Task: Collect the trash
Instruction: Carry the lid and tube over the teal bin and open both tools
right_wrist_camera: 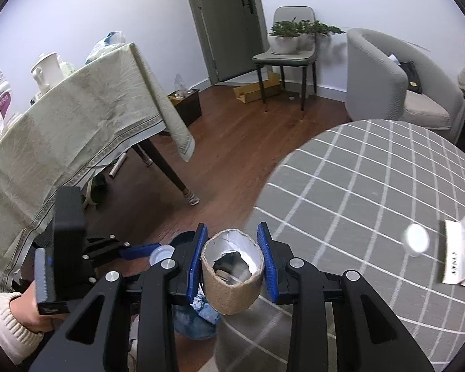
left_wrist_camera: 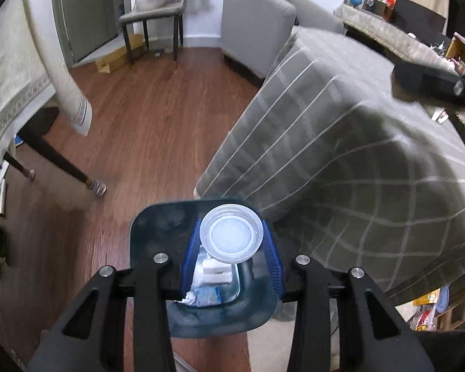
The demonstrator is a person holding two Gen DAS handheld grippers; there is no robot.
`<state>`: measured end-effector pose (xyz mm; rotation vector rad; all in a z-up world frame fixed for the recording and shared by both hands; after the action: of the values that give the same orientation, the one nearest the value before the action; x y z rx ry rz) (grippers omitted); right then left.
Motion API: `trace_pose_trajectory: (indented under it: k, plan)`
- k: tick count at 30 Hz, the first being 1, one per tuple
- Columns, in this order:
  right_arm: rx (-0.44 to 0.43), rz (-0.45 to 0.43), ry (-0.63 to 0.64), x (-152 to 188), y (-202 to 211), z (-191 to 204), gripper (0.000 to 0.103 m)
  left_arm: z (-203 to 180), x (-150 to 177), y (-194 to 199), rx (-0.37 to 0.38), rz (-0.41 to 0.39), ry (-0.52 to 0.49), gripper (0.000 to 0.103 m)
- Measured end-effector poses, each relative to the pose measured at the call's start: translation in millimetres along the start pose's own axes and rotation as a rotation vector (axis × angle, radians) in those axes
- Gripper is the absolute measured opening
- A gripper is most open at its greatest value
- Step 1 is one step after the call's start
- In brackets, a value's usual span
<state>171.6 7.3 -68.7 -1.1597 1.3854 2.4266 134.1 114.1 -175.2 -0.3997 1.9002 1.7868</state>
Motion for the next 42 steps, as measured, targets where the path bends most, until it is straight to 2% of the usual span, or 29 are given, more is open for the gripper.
trace_pose_trajectory:
  k: [3, 14, 22, 24, 29, 34, 42]
  plan:
    - [-0.019, 0.006, 0.014, -1, -9, 13, 0.034, 14, 17, -12, -0.017, 0.051, 0.015, 0.042]
    - [-0.043, 0.071, 0.071, 7, -46, 51, 0.034, 47, 76, -45, 0.006, 0.214, 0.106, 0.042]
    - [-0.062, 0.129, 0.117, 18, -79, 83, 0.034, 57, 87, -46, 0.027, 0.224, 0.114, 0.044]
    - [-0.064, 0.140, 0.123, 21, -85, 88, 0.034, 61, 88, -44, 0.026, 0.222, 0.114, 0.051]
    - [-0.052, 0.179, 0.123, 31, -106, 94, 0.034, 71, 86, -32, 0.026, 0.189, 0.141, 0.062]
    - [-0.022, 0.216, 0.106, 41, -124, 87, 0.034, 83, 69, -6, 0.018, 0.096, 0.166, 0.071]
    - [0.021, 0.304, 0.060, 66, -159, 71, 0.034, 96, 39, 43, -0.013, -0.079, 0.179, 0.072]
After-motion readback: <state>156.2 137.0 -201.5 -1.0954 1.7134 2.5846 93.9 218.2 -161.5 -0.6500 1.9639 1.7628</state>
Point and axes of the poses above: each gripper's, at about its wrist camera, not at the fingertips, and y roughly against the way its jaws point, z to its left, x to its underside, the point moved 8 cm from there along -y, roughly the way its jaws point, and after that the axes turned 8 degrees about -y, right-handed, at the moved point
